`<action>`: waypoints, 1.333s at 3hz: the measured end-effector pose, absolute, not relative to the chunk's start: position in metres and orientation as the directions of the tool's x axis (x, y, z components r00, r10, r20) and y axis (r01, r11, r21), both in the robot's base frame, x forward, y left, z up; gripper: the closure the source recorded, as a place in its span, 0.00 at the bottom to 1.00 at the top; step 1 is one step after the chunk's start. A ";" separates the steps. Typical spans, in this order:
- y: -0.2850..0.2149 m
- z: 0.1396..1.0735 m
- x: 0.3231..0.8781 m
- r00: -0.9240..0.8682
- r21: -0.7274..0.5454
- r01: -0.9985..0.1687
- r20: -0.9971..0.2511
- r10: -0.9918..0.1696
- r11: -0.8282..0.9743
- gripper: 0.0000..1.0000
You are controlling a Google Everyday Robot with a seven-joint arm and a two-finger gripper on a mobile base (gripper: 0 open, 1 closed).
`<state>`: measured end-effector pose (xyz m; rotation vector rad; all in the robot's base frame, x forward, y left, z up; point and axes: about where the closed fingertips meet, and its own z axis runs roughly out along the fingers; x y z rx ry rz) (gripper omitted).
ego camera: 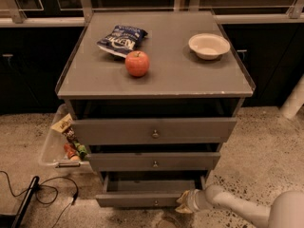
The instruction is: Close bottom drawer
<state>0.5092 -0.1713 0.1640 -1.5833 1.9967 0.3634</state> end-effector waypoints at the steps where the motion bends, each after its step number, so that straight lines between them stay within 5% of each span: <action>1: -0.171 0.165 0.507 -0.145 -0.129 -0.955 -0.578 -0.803 0.266 0.21; 2: -0.174 0.166 0.537 -0.135 -0.150 -0.951 -0.589 -0.797 0.272 0.44; 3: -0.119 0.151 0.566 -0.064 -0.114 -0.977 -0.654 -0.754 0.182 0.67; 4: -0.106 0.147 0.577 -0.042 -0.109 -0.982 -0.670 -0.741 0.154 0.79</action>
Offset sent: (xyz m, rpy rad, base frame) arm 0.2533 -0.0318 0.0203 0.0791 -0.2222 -0.0474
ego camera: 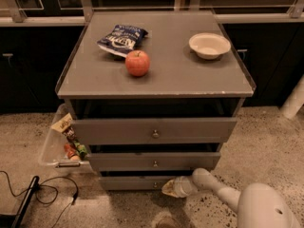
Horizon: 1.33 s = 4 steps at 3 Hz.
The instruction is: Close bottom drawer
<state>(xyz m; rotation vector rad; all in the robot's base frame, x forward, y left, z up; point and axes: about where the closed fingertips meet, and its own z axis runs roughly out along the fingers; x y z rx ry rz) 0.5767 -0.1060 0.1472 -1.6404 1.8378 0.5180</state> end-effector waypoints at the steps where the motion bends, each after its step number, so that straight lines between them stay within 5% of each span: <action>1: -0.106 0.147 0.577 -0.042 -0.109 -0.982 -0.670 -0.741 0.154 0.58; 3: -0.078 0.158 0.522 -0.030 -0.054 -0.994 -0.682 -0.731 0.091 0.12; 4: -0.078 0.157 0.522 -0.030 -0.054 -0.994 -0.682 -0.731 0.091 0.00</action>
Offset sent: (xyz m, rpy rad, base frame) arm -0.0932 0.0084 0.0728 -0.0194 0.0360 0.0372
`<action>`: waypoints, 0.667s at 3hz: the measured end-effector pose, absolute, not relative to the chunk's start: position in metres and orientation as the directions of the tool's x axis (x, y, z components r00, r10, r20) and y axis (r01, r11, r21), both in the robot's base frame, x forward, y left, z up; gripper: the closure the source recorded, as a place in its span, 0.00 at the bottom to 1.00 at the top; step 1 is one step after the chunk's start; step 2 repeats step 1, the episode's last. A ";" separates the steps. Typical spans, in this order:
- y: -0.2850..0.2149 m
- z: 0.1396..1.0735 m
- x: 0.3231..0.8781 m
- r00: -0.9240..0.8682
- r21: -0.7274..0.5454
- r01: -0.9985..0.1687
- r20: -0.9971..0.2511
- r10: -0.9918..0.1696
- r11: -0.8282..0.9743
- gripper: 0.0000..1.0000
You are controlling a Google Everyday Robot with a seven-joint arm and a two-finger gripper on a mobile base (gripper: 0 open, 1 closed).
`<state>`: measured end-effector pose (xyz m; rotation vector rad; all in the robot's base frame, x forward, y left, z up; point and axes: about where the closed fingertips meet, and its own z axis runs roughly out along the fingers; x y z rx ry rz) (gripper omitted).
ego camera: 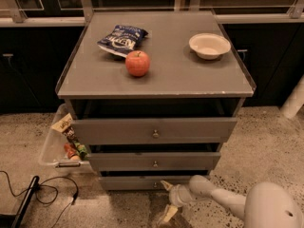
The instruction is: Close bottom drawer
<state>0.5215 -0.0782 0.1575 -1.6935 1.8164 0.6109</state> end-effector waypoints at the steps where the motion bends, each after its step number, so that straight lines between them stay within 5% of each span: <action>1: -0.078 0.157 0.522 -0.030 -0.054 -0.994 -0.682 -0.731 0.091 0.00; 2: -0.078 0.157 0.522 -0.030 -0.054 -0.994 -0.682 -0.731 0.091 0.00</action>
Offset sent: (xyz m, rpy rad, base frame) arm 0.0000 0.0000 0.0000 0.0000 0.0000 0.0000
